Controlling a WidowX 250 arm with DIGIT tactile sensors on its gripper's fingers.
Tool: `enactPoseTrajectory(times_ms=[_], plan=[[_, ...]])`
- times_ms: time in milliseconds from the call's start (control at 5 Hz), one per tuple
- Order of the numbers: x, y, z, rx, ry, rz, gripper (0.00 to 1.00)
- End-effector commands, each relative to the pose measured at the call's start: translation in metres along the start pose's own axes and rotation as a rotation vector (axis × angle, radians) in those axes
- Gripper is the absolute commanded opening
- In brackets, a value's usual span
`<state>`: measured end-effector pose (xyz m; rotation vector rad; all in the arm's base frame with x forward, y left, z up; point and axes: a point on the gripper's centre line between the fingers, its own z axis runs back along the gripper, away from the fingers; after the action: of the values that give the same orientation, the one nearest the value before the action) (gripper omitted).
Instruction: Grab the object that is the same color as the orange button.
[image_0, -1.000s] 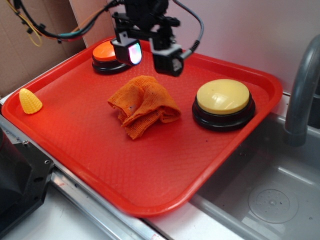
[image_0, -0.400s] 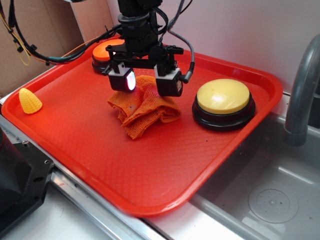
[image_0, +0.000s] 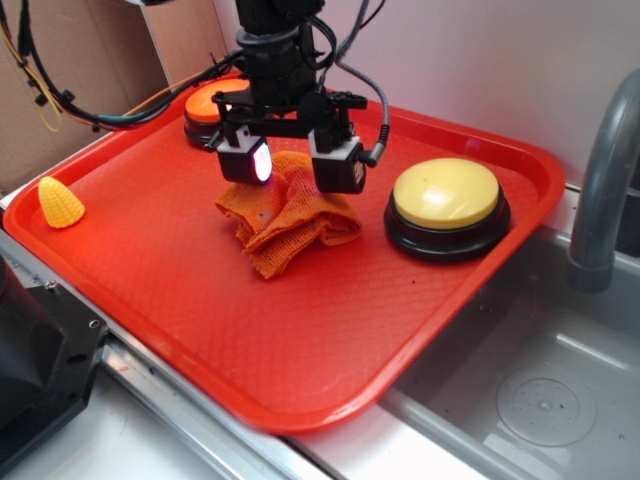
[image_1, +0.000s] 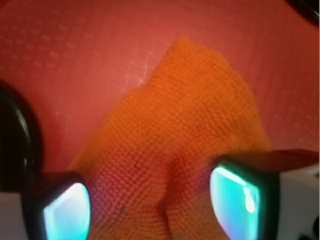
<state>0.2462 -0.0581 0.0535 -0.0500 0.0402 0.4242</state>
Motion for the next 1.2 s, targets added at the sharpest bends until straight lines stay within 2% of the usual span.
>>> enactPoseTrajectory(times_ms=[0,200,400,600,1000], plan=[[0.013,0.006,-0.027,-0.018,0.019,0.089,1.0],[0.01,0.011,-0.043,0.058,0.056,0.119,0.91],[0.003,0.018,-0.044,0.056,0.069,0.107,0.0],[-0.004,0.023,-0.029,0.051,0.047,0.034,0.0],[-0.031,0.036,0.019,0.127,-0.007,-0.058,0.0]])
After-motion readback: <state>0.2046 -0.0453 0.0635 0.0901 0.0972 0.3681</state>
